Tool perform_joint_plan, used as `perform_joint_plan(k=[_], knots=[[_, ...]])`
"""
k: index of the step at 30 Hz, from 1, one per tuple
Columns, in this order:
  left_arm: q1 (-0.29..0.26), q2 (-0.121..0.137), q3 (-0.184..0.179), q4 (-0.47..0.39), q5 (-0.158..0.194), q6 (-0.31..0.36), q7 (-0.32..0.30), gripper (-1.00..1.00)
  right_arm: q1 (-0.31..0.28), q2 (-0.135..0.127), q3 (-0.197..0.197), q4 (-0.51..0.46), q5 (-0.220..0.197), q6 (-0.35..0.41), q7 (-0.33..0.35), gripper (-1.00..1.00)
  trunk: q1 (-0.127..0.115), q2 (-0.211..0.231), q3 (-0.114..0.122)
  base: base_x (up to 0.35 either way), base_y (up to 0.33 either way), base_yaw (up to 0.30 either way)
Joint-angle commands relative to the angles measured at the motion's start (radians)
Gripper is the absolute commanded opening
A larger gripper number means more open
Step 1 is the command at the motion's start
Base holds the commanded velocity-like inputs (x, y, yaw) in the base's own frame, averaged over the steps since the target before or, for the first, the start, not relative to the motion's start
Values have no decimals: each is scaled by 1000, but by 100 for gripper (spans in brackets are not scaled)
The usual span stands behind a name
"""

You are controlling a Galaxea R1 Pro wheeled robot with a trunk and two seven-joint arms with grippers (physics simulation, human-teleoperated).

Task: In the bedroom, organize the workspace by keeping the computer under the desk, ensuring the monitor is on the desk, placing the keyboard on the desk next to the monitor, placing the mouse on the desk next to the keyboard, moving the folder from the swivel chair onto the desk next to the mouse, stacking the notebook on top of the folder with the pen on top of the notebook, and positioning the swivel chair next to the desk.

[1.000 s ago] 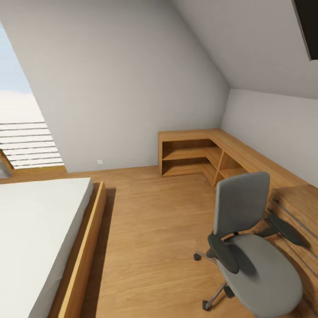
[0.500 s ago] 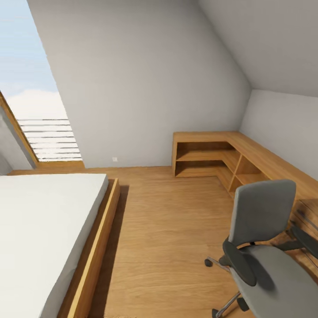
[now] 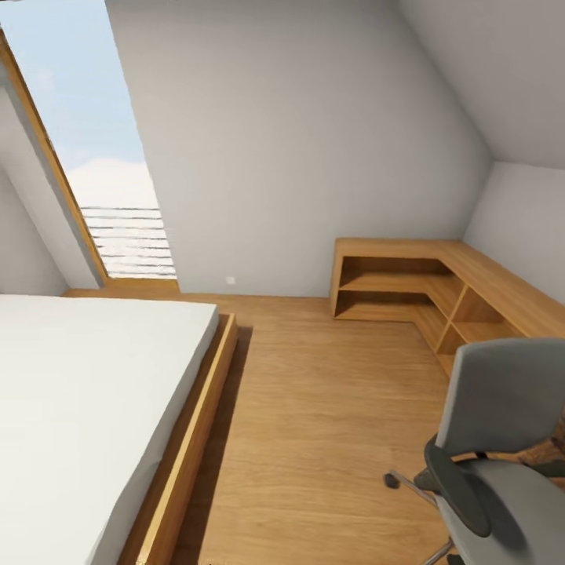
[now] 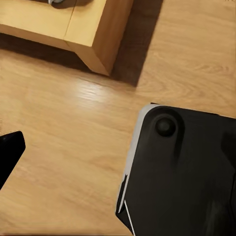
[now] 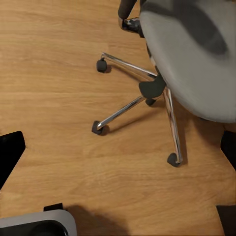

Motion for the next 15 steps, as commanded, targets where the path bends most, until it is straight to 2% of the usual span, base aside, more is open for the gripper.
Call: perform_joint_plan(k=[1,7,15], knots=[[1,0,-9,-3,1,-1,9,100,0,0,9,-2,-4,-1,-6,100,1,-2,-1,0,0,220],[1,0,-9,-73,-4,-1,10,100,0,-1,8,-8,-3,-5,-5,100,1,-2,0,0,0,92],[1,4,-8,-278,-5,17,27,100,-4,-15,7,-102,-4,-2,-10,100,1,-2,0,0,0,16]])
